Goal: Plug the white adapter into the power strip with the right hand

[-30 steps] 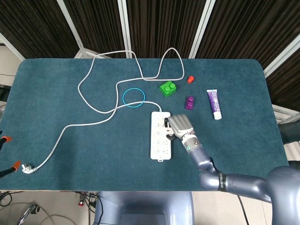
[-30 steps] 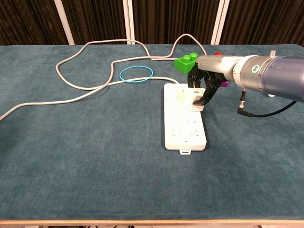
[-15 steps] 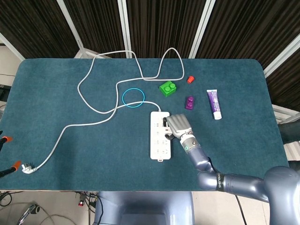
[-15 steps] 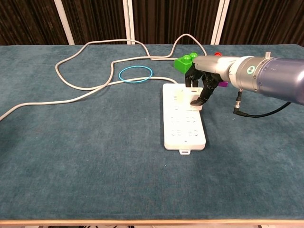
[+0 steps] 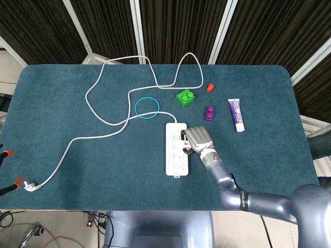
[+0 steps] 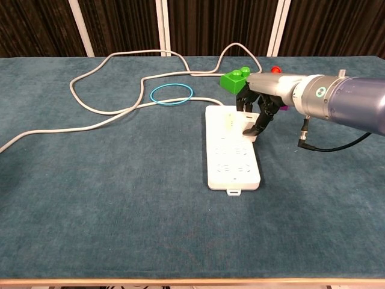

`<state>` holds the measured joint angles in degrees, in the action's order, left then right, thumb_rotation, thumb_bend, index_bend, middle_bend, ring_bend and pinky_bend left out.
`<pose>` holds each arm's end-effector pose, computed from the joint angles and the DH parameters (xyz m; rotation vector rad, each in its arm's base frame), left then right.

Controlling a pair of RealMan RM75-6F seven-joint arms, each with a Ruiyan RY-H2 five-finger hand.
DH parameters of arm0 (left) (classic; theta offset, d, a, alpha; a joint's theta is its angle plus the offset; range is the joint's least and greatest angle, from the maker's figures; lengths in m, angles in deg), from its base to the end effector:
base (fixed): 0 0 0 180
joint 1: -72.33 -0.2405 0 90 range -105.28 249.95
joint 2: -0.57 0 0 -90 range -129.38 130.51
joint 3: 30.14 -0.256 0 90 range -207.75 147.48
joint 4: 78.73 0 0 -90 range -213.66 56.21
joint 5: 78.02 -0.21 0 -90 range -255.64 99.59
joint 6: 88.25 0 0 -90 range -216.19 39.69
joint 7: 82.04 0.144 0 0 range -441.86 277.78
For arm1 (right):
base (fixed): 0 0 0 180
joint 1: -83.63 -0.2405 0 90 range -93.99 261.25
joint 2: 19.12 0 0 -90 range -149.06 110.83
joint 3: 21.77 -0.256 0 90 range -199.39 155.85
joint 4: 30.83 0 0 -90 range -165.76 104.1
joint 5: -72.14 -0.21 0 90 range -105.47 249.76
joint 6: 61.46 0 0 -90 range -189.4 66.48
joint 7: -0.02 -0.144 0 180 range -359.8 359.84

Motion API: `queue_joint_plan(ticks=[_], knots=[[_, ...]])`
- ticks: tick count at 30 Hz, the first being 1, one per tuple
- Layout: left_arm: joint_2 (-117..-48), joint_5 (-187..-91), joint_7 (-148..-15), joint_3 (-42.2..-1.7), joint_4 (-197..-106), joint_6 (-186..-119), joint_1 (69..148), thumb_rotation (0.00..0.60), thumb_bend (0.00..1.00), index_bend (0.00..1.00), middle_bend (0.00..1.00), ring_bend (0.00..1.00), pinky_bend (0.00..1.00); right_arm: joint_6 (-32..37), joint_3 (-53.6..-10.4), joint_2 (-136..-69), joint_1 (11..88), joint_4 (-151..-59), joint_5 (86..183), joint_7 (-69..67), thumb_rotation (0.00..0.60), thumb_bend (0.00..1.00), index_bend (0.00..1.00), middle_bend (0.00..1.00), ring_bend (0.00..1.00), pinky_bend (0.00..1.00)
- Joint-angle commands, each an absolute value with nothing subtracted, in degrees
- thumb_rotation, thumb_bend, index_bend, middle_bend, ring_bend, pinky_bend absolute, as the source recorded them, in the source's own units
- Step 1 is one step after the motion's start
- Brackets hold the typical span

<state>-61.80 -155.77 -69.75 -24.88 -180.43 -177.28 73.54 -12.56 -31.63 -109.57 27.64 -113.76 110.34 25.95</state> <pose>-0.3046 0.1662 0.1756 -1.2144 -0.8742 -0.7747 -0.1140 -0.3766 -0.0385 1.8728 -1.1320 0.7671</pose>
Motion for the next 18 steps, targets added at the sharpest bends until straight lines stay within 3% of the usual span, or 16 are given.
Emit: queue_joint_plan(ticks=[1, 9, 13, 18], knots=[[-61.85, -155.77, -69.64, -24.88, -180.45, -177.34, 73.52, 0.6, 0.14, 0.3, 0.1, 0.04, 0.11, -12.72, -31.46, -109.39, 27.83, -114.01, 110.93, 25.69, 0.6, 0.52, 0.99, 0.72, 0.72, 0.45], [-61.98, -155.83, -69.32, -24.94, -180.46, -177.33, 73.56, 0.6, 0.14, 0.3, 0.1, 0.04, 0.11, -12.24, -31.32, -109.49, 28.32, -114.09, 112.01, 25.35, 0.6, 0.52, 0.96, 0.72, 0.71, 0.45], [-61.97, -155.74, -69.37, -24.89, -180.46, -177.32, 73.56, 0.6, 0.14, 0.3, 0.1, 0.04, 0.11, -12.35, -31.29, -109.01, 27.96, -114.71, 109.4, 26.89, 0.6, 0.52, 0.86, 0.69, 0.65, 0.44], [-61.93, -155.7, -69.45, -24.89, -180.45, -177.28, 73.57, 0.6, 0.14, 0.3, 0.1, 0.04, 0.11, -12.58, -31.07, -108.6, 27.59, -115.51, 107.21, 28.18, 0.6, 0.52, 0.68, 0.52, 0.48, 0.4]])
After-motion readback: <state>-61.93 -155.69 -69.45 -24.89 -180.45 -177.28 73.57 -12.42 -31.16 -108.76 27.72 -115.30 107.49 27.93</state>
